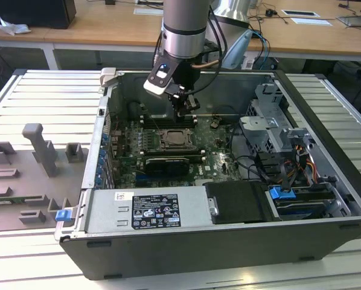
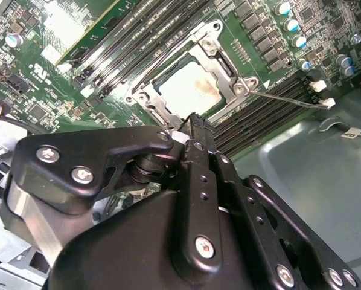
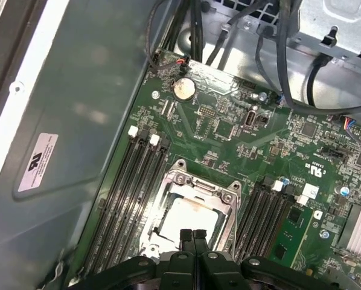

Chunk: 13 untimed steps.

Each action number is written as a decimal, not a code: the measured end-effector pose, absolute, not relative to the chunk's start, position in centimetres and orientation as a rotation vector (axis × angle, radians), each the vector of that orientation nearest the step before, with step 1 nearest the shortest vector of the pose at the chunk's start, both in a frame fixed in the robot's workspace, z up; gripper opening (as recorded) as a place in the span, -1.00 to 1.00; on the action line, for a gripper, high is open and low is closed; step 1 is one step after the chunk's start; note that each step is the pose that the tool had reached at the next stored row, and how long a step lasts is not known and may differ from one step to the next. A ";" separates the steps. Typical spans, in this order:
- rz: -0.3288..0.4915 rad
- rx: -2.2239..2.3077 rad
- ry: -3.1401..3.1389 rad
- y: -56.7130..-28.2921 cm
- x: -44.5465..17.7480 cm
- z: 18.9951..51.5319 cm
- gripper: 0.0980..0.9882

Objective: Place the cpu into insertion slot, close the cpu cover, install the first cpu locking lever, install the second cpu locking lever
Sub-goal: 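Install the first cpu locking lever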

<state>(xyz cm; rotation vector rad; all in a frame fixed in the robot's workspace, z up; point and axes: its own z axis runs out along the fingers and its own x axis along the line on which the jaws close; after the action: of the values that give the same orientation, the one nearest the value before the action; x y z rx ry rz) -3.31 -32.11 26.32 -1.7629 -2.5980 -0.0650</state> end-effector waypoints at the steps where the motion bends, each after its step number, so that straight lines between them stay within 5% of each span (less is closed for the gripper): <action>1: -0.065 -1.759 -2.601 -32.1 -3.3 26.3 -0.98; 13: -0.065 -1.679 -2.651 -32.1 -3.3 26.3 -0.98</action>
<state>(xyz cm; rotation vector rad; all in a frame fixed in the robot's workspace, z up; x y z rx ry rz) -3.31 -32.11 26.32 -1.6793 -2.6512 -0.0650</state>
